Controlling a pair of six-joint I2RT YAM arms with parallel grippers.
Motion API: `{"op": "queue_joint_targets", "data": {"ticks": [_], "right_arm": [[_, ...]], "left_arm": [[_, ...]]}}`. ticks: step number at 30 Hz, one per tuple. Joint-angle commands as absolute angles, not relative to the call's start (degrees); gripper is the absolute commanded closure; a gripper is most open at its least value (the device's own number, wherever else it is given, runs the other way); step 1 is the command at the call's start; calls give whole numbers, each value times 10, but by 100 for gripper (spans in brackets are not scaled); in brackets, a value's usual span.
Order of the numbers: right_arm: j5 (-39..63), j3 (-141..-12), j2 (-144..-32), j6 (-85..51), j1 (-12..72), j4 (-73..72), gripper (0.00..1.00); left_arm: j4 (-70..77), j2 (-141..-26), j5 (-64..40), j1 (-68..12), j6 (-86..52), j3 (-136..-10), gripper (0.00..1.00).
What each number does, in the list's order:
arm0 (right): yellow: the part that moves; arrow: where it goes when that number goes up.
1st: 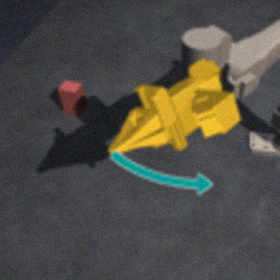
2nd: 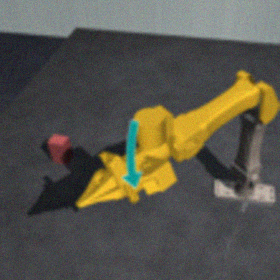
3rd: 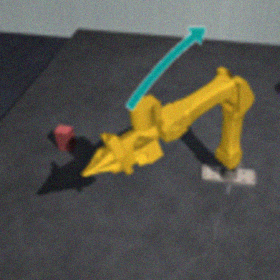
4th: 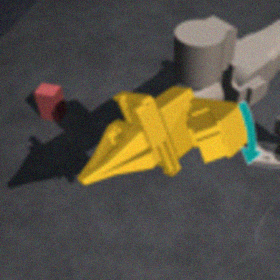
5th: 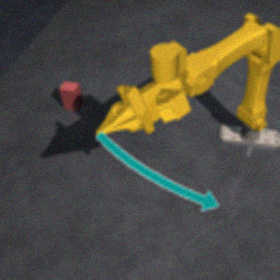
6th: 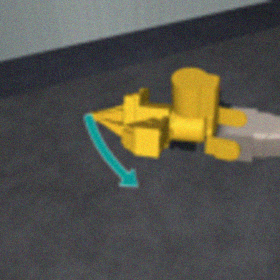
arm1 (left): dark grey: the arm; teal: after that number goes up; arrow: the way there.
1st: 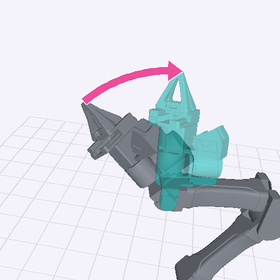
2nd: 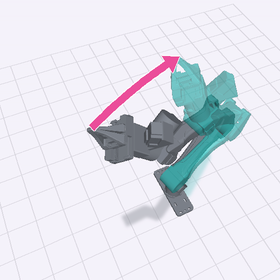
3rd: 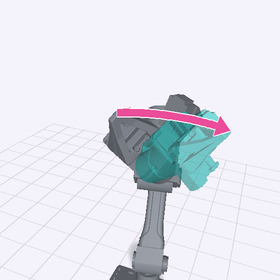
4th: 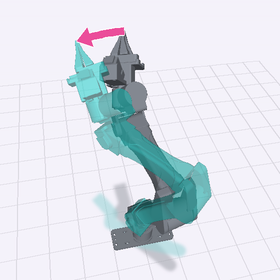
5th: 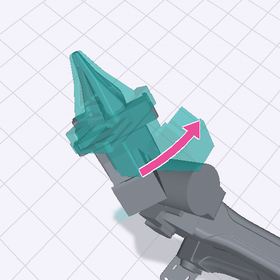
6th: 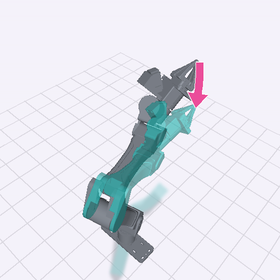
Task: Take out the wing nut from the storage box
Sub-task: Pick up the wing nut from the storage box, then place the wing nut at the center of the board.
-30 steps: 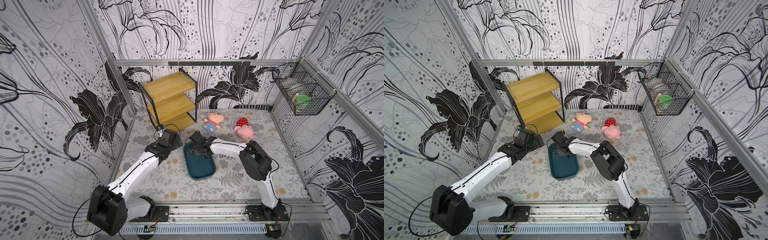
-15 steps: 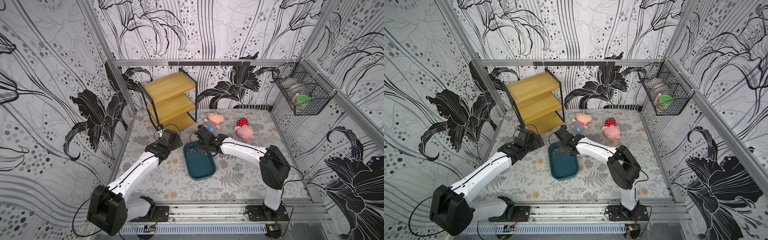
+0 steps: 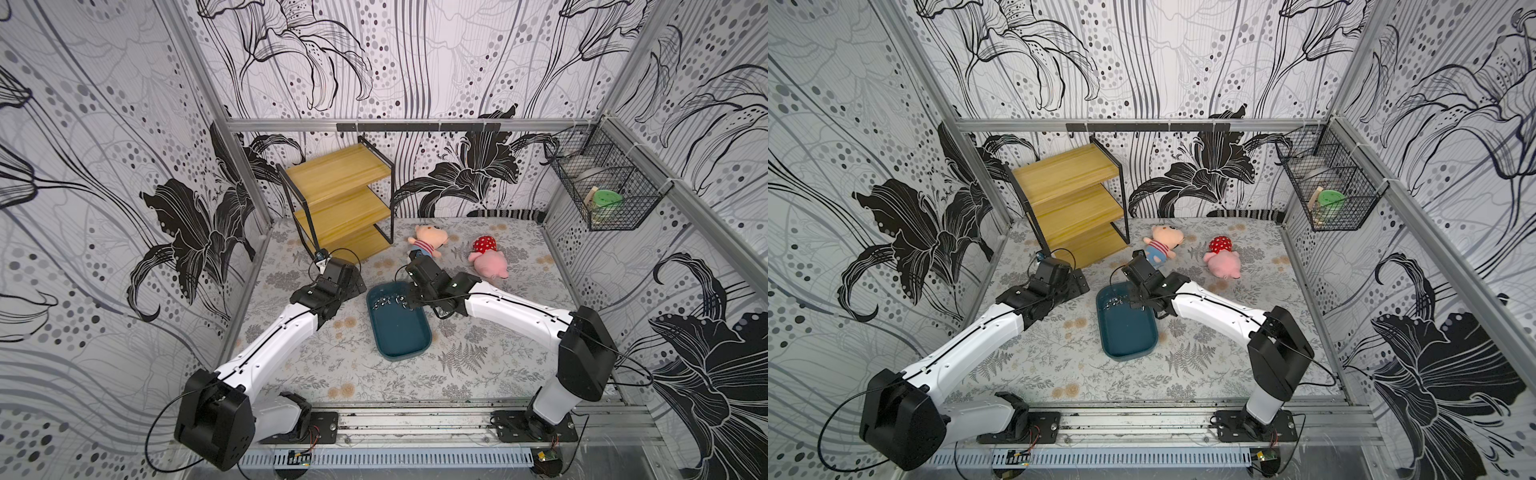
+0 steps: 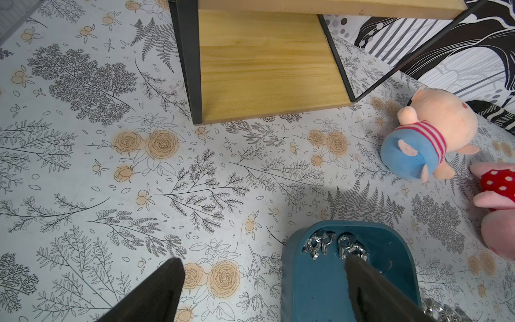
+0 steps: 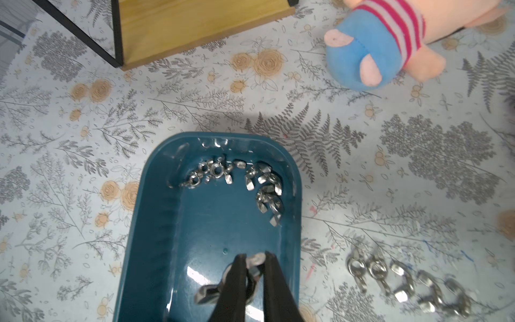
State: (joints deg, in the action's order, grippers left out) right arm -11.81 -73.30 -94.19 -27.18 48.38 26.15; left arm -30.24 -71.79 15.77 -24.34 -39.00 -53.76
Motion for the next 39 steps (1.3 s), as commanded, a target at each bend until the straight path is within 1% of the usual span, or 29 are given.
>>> {"op": "queue_joint_targets", "data": {"ticks": [1,12,15,19,23,31,39], "right_arm": [[-139,-694,-894,-272,458,283,98],[-122,-544,-792,-240,279,284,98],[-110,-511,-784,-228,236,273,98],[-108,-489,-790,-218,201,263,98],[-96,-477,-808,-211,179,242,98],[-80,-479,-871,-209,178,201,98],[-78,-486,-906,-207,178,179,98]], "left_arm": [[-282,-726,153,-247,-388,-546,5],[-283,-742,152,-252,-381,-566,5],[-283,-743,152,-252,-381,-568,5],[-285,-747,152,-252,-380,-573,5],[-286,-749,152,-252,-378,-576,5],[-289,-744,157,-252,-379,-572,5],[-294,-736,163,-252,-382,-565,5]]}}
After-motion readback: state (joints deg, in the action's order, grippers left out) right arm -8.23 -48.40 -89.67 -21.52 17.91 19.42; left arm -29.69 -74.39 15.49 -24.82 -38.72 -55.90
